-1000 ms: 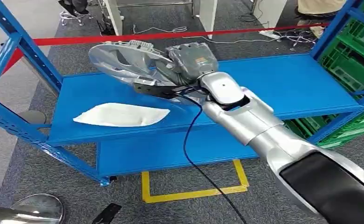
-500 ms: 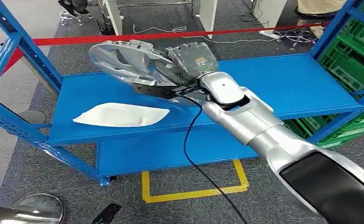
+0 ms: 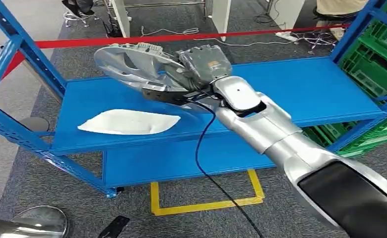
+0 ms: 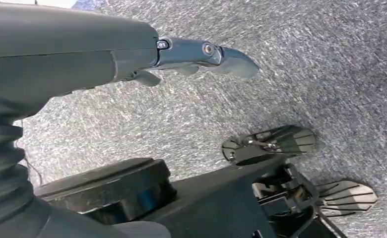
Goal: Take the parts from the cabinet and place them on the table.
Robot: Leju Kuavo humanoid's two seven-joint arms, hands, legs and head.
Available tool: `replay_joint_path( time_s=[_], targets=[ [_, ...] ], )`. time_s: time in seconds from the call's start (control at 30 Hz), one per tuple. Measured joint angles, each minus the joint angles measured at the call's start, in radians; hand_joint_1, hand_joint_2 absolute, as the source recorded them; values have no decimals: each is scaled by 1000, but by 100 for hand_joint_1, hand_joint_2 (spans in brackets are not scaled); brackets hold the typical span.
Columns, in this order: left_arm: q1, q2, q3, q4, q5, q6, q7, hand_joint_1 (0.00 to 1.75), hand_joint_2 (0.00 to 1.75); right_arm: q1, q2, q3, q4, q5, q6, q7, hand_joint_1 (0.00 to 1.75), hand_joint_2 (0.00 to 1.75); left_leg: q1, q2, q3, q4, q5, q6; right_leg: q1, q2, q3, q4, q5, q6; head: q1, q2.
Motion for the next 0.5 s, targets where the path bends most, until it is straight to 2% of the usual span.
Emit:
replay_joint_path(
  time_s=[0.5],
  targets=[
    [0,0,0,0,8,19,17,0,175,0,-5,0,0,-7,-3,0,175,0,0,0,0,0,0,0,0,0,0,0,0,0,0,0]
  ],
)
